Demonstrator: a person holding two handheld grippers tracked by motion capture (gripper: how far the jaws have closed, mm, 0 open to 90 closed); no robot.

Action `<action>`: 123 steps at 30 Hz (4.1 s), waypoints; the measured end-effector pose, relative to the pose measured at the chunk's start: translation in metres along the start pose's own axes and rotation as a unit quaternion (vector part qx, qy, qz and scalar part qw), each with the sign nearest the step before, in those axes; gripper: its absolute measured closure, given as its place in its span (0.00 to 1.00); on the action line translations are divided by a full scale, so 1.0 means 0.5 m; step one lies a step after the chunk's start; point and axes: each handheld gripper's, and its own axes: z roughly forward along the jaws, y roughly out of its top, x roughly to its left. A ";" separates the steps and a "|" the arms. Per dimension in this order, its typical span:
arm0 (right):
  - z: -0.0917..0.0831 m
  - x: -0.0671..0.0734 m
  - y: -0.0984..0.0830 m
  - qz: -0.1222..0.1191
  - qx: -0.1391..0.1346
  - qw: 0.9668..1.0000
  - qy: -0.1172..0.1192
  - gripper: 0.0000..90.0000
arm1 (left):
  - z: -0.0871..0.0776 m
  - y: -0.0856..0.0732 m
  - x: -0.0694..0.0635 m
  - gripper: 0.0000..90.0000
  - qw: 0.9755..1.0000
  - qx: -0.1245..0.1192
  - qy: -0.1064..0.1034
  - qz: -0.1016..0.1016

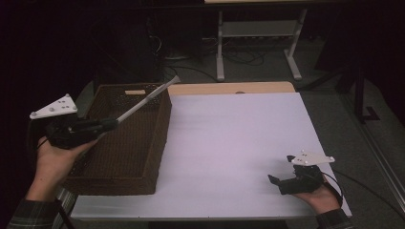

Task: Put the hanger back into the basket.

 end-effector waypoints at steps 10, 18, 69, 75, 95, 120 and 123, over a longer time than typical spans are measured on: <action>0.003 -0.002 0.001 0.001 0.001 1.000 -0.003 0.03 | -0.048 -0.042 0.026 0.92 0.999 0.005 0.026 -0.022; 0.004 -0.002 0.001 0.002 0.002 1.000 -0.004 0.03 | -0.035 -0.065 0.039 0.92 0.999 0.025 0.029 -0.032; 0.003 -0.005 0.000 0.003 0.001 1.000 -0.006 0.03 | 0.023 -0.157 0.132 0.84 0.995 0.076 0.007 -0.063; 0.003 -0.006 0.000 0.004 0.000 1.000 -0.006 0.03 | 0.031 -0.149 0.126 0.66 0.996 0.068 0.013 -0.064; -0.007 -0.003 0.007 0.002 -0.010 1.000 -0.006 0.03 | 0.099 -0.085 0.062 0.15 0.997 0.053 0.011 -0.046; -0.018 -0.002 0.016 -0.004 -0.030 1.000 0.003 0.03 | 0.269 0.016 -0.129 0.15 0.997 0.021 -0.073 0.008; -0.019 -0.002 0.016 -0.006 -0.032 0.999 0.003 0.03 | 0.294 0.017 -0.154 0.15 0.997 0.016 -0.080 0.013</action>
